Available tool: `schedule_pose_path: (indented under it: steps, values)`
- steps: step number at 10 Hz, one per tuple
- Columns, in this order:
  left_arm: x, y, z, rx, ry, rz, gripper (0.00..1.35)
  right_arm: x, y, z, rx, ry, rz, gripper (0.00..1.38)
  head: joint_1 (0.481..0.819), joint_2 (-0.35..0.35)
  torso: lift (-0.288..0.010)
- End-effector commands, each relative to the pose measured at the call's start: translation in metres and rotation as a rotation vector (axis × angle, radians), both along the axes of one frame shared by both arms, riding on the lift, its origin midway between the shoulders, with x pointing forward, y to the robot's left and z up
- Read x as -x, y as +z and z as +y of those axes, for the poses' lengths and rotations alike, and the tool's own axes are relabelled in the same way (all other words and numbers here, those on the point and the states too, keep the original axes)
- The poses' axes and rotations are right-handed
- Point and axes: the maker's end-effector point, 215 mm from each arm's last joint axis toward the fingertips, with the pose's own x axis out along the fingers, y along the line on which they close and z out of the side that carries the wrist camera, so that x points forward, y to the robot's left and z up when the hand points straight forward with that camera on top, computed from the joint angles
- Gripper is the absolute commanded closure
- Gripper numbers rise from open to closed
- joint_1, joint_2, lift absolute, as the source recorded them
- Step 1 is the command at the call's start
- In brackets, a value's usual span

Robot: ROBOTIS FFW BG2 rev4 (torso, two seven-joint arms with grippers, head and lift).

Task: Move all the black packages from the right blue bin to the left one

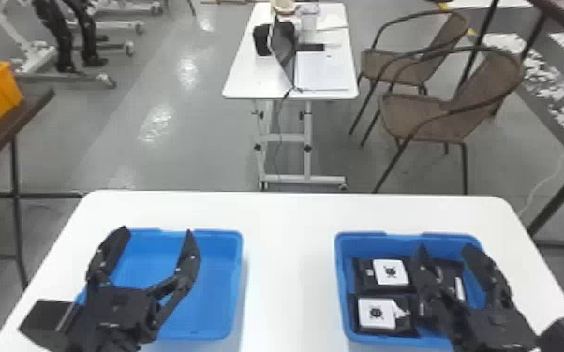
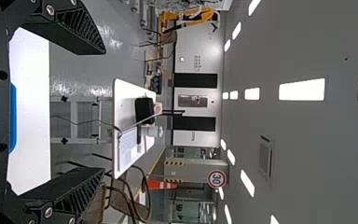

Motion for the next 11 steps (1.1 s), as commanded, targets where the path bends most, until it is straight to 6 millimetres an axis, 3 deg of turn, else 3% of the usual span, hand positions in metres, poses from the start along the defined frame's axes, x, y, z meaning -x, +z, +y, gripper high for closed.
schedule_pose_path:
  steps: [1,8,11]
  values:
    - [0.0,0.0,0.0,0.002,-0.001,0.0,0.13,0.0,0.002,0.0,0.001,0.0,-0.003,0.42,0.695,0.042,-0.04]
    - [0.0,0.002,0.0,0.003,0.002,-0.007,0.13,0.0,0.001,0.0,0.004,0.0,0.002,0.43,0.695,0.042,-0.04]
    - [0.0,0.002,0.001,0.005,0.004,-0.007,0.13,0.018,-0.039,-0.037,0.06,-0.173,0.15,0.43,0.695,0.022,-0.04]
